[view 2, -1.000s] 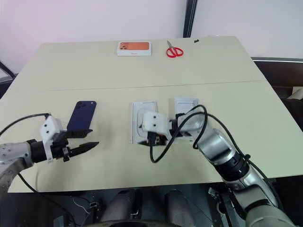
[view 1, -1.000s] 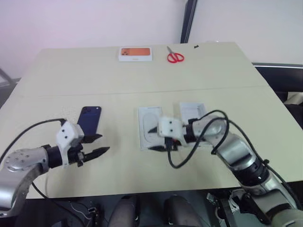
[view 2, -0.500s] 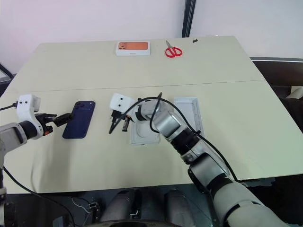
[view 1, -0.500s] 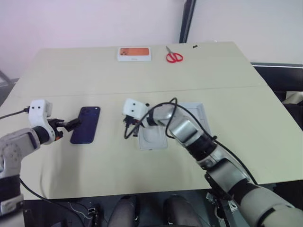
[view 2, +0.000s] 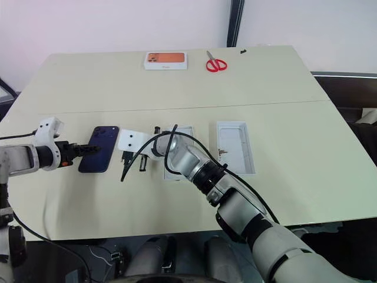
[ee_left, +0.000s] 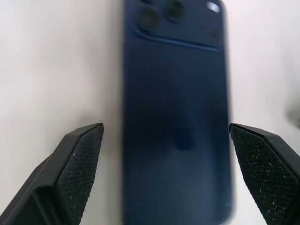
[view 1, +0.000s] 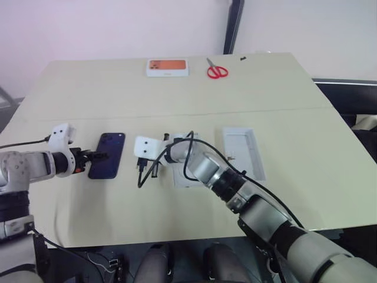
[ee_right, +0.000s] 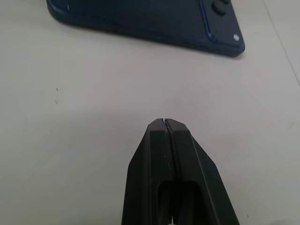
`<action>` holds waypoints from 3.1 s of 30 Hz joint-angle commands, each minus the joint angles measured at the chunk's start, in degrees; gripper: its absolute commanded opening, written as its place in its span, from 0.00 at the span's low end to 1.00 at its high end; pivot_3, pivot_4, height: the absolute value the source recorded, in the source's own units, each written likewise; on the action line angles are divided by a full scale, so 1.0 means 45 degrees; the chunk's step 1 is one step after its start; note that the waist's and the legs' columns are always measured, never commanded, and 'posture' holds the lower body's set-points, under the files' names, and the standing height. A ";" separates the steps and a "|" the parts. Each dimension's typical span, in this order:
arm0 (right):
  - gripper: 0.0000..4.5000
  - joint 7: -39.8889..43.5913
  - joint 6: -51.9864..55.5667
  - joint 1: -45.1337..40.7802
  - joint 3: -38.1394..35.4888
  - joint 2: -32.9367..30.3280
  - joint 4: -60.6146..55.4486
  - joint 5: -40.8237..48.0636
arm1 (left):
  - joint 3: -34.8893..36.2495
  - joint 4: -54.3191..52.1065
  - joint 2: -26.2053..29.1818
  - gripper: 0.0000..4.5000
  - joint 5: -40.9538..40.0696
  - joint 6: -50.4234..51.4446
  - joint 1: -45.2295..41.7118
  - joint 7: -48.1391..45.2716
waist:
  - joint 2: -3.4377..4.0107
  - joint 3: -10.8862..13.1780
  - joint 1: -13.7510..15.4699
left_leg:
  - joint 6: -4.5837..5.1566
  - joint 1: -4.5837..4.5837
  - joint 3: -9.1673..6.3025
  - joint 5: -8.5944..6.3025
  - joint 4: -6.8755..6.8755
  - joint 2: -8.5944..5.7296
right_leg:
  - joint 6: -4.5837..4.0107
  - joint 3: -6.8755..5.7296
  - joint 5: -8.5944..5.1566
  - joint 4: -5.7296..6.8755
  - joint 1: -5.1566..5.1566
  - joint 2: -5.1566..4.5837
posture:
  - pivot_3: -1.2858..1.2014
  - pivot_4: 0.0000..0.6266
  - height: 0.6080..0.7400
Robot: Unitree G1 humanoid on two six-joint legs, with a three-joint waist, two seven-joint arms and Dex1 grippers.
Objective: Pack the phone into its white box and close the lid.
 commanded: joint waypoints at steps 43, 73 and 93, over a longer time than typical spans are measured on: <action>0.00 0.0531 -0.1067 0.0672 -0.0312 0.0024 -0.0776 -0.1010 | 0.3185 -0.0213 -0.3414 0.60 -0.2078 0.1842 -0.1008 0.3071 | -0.0007 -0.0028 -0.0092 | -0.0018 0.0023 -0.0014 0.0010 -0.0011 -0.0006 | 0.0001 -0.0002 0.0001 -0.0001 0.0016 0.0000 | 0.52 0.24 1.00; 0.00 0.4547 0.3136 0.2619 -0.3307 -0.5034 -0.9812 0.1746 | 0.4331 -0.1248 -0.6552 0.00 -1.0431 0.1714 -0.1510 0.8384 | -0.0043 -0.0027 0.0190 | -0.0008 -0.0019 -0.0023 0.0004 0.0019 -0.0006 | 0.0006 -0.0003 0.0003 -0.0029 0.0072 -0.0008 | 0.52 0.24 1.00; 0.00 0.4190 0.3451 0.4074 -0.4260 -0.8124 -1.0177 0.2596 | -0.2269 -0.3490 -0.6917 0.00 -1.6876 -0.5742 0.1803 1.4377 | -0.0050 -0.0022 0.0382 | -0.0009 -0.0016 -0.0004 0.0006 0.0028 0.0004 | 0.0005 0.0018 0.0002 -0.0055 0.0086 0.0002 | 0.52 0.24 1.00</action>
